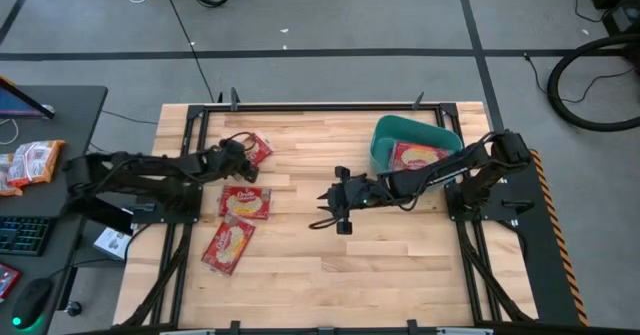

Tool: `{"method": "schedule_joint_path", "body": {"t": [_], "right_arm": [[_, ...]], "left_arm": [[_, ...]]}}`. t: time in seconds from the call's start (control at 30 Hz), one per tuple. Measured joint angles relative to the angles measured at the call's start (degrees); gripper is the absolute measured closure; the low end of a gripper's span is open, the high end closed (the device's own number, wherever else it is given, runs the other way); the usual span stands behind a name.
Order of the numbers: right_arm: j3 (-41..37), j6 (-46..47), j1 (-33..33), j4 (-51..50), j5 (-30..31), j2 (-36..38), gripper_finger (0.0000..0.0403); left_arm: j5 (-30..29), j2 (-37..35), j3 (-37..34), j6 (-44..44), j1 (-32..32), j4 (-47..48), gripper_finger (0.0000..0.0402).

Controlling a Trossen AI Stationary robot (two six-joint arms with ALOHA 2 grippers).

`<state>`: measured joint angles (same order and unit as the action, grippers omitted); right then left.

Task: Sort popcorn bags into baskets
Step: Put the red popcorn bag into the green container

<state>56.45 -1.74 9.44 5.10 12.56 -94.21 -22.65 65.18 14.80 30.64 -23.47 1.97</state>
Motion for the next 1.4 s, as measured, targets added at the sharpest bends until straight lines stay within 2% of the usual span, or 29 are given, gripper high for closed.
{"method": "schedule_joint_path", "body": {"t": [0.27, 0.37, 0.47, 0.57, 0.67, 0.83, 0.9, 1.03, 1.23, 1.4], "right_arm": [[0.0, 0.0, 2.2, -0.1, -0.1, 0.0, 0.0286], [0.0, -0.5, 2.2, -0.3, 1.0, 0.0, 0.0286], [0.0, -1.3, 2.2, -0.9, 1.3, -0.3, 0.0286], [0.0, -1.4, 2.2, -1.3, 1.7, -0.3, 0.0286], [0.0, -1.5, 2.4, -2.1, 4.2, -0.3, 0.0286], [0.0, -1.0, 2.6, -2.2, 4.8, -0.3, 0.0286], [0.0, -0.9, 2.6, -2.3, 4.8, -0.3, 0.0286], [0.0, -0.8, 2.6, -2.3, 4.9, -0.3, 0.0286], [-0.2, 0.3, 2.6, -1.7, 5.0, -1.1, 0.0286], [-0.5, -1.1, 2.8, -0.9, 7.1, -4.9, 0.0286]], "left_arm": [[7.2, 6.9, 3.1, -0.3, 2.6, -4.7, 0.0272], [12.3, 9.0, 3.8, -2.8, 4.9, -11.1, 0.0272], [20.1, 10.7, 5.1, -6.7, 7.1, -18.6, 0.0272], [25.3, 11.0, 7.7, -9.8, 8.8, -19.0, 0.0272], [21.4, 11.0, 10.3, -10.6, 9.3, -16.1, 0.0272], [3.9, 11.0, 11.8, -13.2, 8.8, -12.9, 0.0272], [0.4, 11.0, 11.8, -14.3, 7.9, -12.6, 0.0272], [-0.1, 13.5, 11.7, -13.5, 5.4, -11.6, 0.0272], [0.1, 21.7, 11.7, -11.1, 4.1, -12.4, 0.0272], [6.3, 25.5, 11.9, -10.2, 5.5, -18.0, 0.0272]]}}
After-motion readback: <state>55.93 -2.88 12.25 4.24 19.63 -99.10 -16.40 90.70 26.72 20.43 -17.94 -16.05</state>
